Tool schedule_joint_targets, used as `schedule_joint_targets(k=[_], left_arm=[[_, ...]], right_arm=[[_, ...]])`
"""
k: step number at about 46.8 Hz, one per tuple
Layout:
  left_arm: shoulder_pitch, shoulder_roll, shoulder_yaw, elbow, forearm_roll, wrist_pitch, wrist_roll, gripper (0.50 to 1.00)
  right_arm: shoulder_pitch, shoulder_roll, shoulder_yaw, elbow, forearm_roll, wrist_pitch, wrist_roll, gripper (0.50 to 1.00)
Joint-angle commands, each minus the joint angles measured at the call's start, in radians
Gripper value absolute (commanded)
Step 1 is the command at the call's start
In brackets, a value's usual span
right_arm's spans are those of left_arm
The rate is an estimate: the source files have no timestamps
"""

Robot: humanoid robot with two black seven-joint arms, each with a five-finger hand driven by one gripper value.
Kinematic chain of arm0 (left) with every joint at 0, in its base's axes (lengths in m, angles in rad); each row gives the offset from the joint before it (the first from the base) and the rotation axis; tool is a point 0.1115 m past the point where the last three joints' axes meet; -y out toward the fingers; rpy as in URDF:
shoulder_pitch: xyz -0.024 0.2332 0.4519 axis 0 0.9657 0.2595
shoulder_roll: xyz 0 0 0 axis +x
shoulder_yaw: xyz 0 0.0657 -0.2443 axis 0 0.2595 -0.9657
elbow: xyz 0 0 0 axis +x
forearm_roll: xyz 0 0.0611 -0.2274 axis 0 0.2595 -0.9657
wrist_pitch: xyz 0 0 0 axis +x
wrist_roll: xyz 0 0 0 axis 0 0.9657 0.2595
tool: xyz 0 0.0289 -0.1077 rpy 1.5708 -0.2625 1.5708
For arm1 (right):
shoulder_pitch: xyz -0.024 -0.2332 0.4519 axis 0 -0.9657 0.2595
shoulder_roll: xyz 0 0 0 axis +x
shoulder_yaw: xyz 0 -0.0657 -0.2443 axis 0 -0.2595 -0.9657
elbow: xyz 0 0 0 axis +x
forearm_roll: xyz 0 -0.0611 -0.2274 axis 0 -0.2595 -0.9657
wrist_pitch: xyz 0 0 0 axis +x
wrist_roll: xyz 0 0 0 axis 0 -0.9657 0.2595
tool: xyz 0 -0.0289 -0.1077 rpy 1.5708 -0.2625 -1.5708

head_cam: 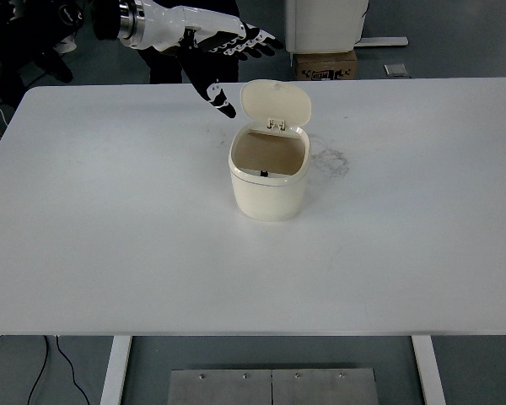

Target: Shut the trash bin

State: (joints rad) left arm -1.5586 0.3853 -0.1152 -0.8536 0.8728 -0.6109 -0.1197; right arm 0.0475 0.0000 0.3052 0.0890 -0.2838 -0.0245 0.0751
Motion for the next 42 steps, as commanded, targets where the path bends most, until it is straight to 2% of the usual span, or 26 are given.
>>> schedule_joint_targets(k=[1,24,42], left_arm=[[0.003,0.000,0.003,-0.013,0.000,0.000,0.000,1.000],[0.032,-0.009,0.009,-0.031,-0.003,0.000,0.000,1.000],[0.026,-0.017,0.014,-0.116,-0.003,0.000,0.002,1.000]], right_arm=[[0.000,0.000,0.000,0.000,0.000,0.000,0.000,0.991],[0.000,0.000,0.000,0.000,0.000,0.000,0.000,0.991],[0.000,0.000,0.000,0.000,0.000,0.000,0.000,0.991]])
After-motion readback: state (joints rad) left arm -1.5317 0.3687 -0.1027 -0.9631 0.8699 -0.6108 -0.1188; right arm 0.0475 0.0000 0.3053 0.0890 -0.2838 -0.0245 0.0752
